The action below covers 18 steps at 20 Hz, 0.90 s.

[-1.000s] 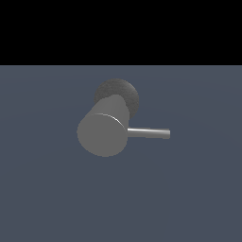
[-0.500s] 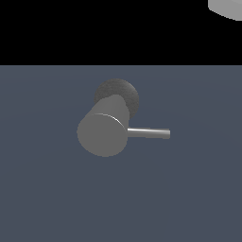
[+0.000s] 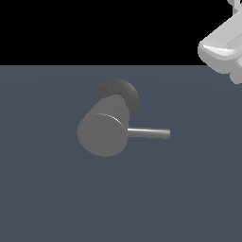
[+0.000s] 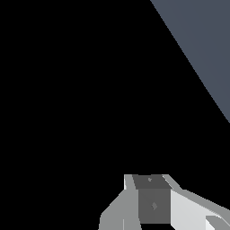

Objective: Turn on the faucet by rotating a designated handle.

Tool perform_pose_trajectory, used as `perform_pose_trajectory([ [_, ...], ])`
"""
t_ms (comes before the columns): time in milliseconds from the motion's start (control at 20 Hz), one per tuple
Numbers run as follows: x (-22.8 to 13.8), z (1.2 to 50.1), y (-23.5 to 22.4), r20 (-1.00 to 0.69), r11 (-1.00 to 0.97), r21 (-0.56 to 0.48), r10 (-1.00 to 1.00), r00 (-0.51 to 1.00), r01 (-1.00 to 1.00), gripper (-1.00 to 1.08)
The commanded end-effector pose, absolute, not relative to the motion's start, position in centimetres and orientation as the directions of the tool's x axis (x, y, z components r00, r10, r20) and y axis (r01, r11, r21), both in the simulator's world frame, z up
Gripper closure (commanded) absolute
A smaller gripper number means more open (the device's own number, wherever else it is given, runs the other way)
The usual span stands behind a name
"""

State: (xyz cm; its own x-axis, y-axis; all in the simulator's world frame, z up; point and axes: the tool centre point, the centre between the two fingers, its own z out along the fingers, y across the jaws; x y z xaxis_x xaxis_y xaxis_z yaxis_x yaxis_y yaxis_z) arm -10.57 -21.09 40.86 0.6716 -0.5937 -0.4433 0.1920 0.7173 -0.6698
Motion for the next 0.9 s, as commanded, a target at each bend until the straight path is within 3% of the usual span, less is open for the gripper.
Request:
perform_pose_trajectory([
  [0,-10.1,38.1,-22.0,-0.524,0.76,-0.622,-0.582,0.622,0.188,1.08],
  [450,-9.5,27.3,-23.8,-0.774,0.871,-0.456,-0.49,0.402,0.184,1.08],
  [850,-10.5,18.9,-23.8,-0.898,0.917,-0.352,-0.387,0.21,0.188,1.08],
])
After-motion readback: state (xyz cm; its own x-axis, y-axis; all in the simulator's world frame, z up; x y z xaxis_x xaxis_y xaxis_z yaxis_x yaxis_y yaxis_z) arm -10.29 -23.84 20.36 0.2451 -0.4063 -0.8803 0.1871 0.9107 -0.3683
